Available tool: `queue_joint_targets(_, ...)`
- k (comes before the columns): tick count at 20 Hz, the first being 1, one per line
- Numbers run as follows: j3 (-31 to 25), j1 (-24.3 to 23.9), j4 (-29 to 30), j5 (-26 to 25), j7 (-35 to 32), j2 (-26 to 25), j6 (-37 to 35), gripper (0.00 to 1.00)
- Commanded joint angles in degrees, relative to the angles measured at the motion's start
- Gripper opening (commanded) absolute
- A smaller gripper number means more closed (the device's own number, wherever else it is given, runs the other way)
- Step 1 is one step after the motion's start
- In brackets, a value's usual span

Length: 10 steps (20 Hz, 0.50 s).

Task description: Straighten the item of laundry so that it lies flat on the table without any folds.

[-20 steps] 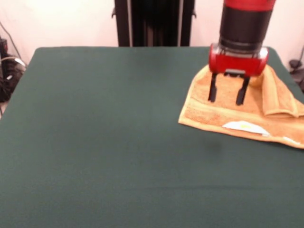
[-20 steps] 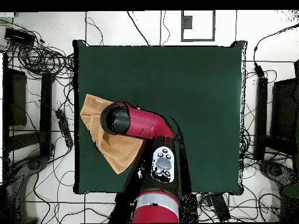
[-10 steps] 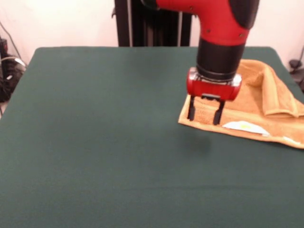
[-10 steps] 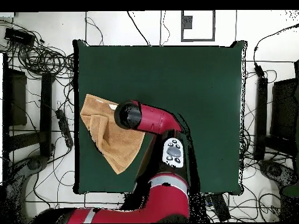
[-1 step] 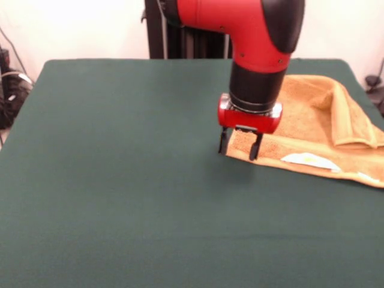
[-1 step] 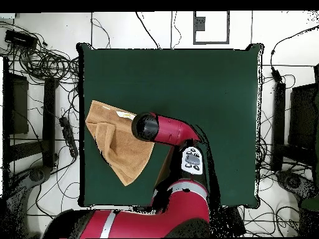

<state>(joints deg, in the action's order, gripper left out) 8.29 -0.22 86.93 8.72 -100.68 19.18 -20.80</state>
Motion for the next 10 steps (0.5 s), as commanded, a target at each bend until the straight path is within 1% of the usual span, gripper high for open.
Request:
queue_joint_targets(1, -5.6, -1.3, 2.9, -3.1, -4.9, -1.7, 3.4, 1.0)
queue_joint_targets(7, -7.3, -2.4, 3.3, -3.8, -5.4, -3.4, 5.3, 1.0)
queue_joint_targets(10, -7.2, -1.8, 4.2, -3.5, -6.6, -3.4, 5.6, 1.0)
